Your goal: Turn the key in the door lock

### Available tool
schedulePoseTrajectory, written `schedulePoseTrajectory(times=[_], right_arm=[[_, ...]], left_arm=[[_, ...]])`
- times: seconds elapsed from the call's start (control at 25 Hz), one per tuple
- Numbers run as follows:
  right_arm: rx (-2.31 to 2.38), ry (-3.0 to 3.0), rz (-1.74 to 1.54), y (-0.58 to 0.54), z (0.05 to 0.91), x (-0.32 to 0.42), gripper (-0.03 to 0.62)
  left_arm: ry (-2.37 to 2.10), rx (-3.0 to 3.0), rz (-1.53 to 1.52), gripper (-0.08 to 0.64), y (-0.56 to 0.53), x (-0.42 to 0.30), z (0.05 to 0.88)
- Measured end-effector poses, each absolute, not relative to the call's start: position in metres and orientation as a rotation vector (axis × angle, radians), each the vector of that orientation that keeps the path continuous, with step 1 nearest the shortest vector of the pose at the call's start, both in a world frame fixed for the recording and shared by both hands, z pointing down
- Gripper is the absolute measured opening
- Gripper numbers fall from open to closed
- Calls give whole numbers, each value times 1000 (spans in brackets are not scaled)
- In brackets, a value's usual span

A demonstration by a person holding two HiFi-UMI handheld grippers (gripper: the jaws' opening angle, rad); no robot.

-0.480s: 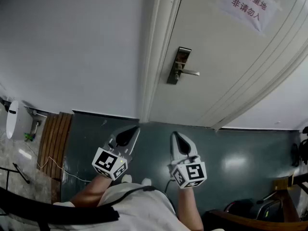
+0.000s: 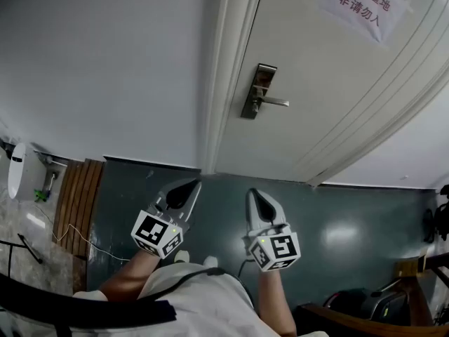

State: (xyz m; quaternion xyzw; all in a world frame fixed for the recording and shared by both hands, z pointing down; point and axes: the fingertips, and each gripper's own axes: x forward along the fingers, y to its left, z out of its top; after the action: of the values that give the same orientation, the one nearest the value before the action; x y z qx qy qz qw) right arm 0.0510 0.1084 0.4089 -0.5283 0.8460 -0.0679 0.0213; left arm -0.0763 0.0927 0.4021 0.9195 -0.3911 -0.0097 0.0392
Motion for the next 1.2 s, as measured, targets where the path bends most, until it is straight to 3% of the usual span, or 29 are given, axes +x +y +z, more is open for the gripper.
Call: schedulePoseTrajectory(times=[1.2], right_arm=[[-1561,2705,-253,122,440,98,9]], left_arm=[[-1329,2751,3,4,113,-36,419]])
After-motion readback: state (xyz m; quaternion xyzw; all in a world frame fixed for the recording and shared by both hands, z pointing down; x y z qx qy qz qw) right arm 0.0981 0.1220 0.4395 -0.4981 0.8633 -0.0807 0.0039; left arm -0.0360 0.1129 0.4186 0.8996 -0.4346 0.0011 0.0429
